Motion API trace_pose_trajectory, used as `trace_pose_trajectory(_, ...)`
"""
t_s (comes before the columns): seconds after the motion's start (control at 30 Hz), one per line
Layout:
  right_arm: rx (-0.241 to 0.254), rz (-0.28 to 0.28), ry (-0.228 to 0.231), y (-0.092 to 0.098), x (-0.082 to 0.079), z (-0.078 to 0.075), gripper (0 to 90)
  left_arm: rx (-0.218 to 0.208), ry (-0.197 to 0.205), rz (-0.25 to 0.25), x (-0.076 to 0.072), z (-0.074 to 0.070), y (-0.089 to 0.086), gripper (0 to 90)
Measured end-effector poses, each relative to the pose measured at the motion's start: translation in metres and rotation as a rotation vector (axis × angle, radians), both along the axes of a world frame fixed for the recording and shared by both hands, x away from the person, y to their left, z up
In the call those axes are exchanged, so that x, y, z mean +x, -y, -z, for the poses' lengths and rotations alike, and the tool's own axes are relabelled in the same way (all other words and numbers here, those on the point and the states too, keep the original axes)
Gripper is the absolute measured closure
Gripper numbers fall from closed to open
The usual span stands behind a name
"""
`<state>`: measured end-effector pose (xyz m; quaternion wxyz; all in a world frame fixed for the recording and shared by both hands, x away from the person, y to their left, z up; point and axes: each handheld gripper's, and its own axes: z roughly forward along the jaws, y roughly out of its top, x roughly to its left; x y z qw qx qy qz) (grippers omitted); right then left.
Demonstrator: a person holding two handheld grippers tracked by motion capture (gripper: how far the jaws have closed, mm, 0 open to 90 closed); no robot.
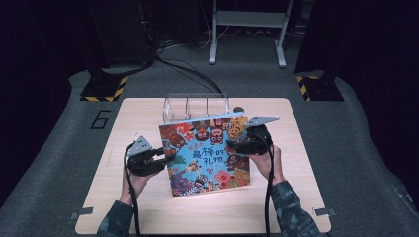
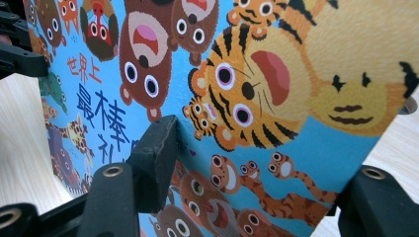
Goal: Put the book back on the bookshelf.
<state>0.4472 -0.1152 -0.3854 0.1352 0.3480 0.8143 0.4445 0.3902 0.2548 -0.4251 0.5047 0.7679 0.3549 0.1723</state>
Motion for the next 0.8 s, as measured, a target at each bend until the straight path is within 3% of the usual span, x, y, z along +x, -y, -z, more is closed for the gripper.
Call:
trace_pose_trajectory(0.5, 0.018, 0.001, 0.042, -0.0013, -0.0035, -0.0018, 39.9, 0.029, 0.062, -0.007, -0.0042, -0.0045, -0.0007, 59.0)
trace_pose_trajectory(0.8, 0.020, -0.015, 0.102, -0.0010, -0.0057, -0.0020, 39.9, 0.029, 0.086, -0.011, -0.0054, -0.0064, -0.0018, 60.7)
